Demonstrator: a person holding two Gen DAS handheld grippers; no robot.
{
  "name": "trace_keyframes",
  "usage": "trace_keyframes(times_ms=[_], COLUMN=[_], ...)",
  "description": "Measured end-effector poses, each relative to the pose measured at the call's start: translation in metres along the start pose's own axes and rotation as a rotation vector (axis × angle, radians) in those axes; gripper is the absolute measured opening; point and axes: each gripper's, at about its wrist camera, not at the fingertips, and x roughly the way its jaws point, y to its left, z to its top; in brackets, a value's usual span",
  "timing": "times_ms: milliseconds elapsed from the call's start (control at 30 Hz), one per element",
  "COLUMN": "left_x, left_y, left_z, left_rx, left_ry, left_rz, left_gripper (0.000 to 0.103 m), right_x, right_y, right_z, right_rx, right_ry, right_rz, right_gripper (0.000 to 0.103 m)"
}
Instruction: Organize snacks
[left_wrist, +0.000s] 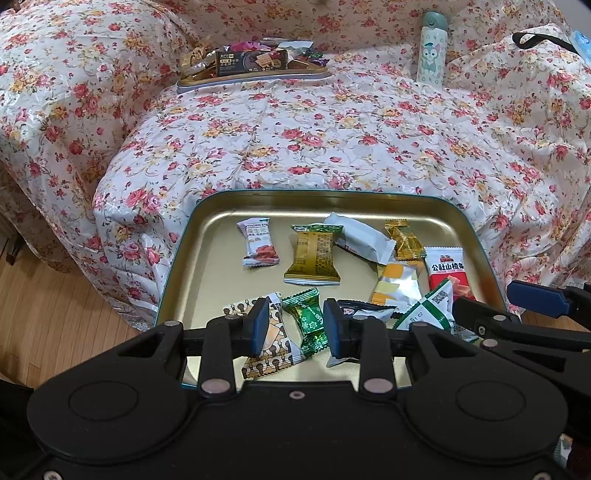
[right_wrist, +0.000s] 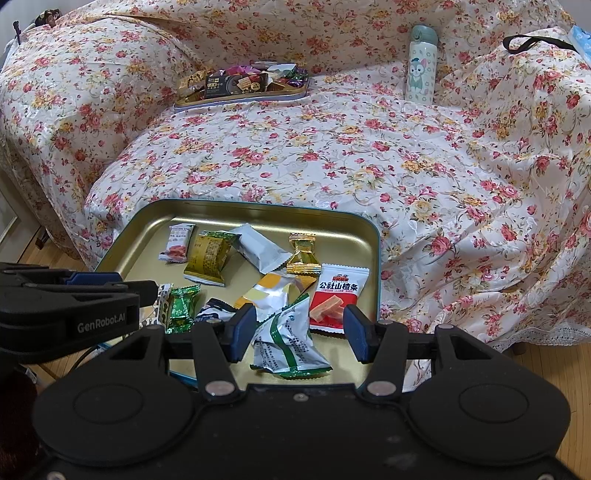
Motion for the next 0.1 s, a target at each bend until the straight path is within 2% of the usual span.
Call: trace_keyframes(times_ms=[100], left_x=[0.0002], left_y=[-0.0002], left_z=[-0.0002], left_rx=[0.001], left_ry=[-0.002], left_rz=[-0.001], left_gripper=[0.041], right_x=[0.0], right_y=[-0.0001], right_z=[0.0001], right_rx=[-0.001], right_ry=[-0.001], right_rz=[0.0], right_gripper=[0.054])
